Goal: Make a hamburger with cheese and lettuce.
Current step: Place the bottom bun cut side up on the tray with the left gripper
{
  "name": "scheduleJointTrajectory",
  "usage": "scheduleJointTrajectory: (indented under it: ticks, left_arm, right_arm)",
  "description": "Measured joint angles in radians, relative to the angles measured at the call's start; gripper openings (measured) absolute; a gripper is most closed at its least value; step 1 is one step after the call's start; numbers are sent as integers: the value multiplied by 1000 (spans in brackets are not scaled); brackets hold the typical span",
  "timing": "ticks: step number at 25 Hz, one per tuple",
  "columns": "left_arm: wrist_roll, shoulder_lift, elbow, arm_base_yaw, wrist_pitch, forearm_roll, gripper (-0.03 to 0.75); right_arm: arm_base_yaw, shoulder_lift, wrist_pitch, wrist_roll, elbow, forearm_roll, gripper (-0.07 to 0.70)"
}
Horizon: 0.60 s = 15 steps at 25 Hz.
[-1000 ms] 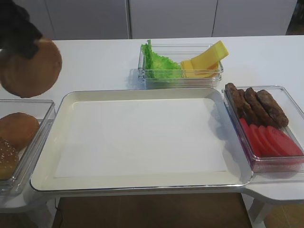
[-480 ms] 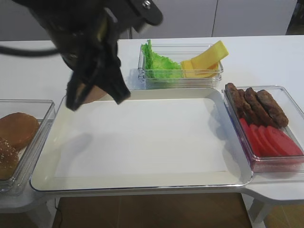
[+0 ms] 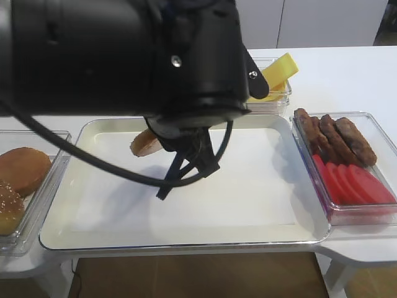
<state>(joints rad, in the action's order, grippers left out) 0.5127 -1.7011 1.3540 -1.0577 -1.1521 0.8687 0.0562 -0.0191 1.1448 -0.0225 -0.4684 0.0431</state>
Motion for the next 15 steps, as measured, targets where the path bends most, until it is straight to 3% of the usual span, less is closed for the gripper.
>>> scheduleJointTrajectory:
  ticks: [4,15]
  left_arm:
    - [59,-37,0,-13,11,43,141]
    - [95,-104,0,-27,16,66,141]
  right_arm:
    - [0,0,0,0,0,0,549]
    - [0,0,0,0,0,0,549]
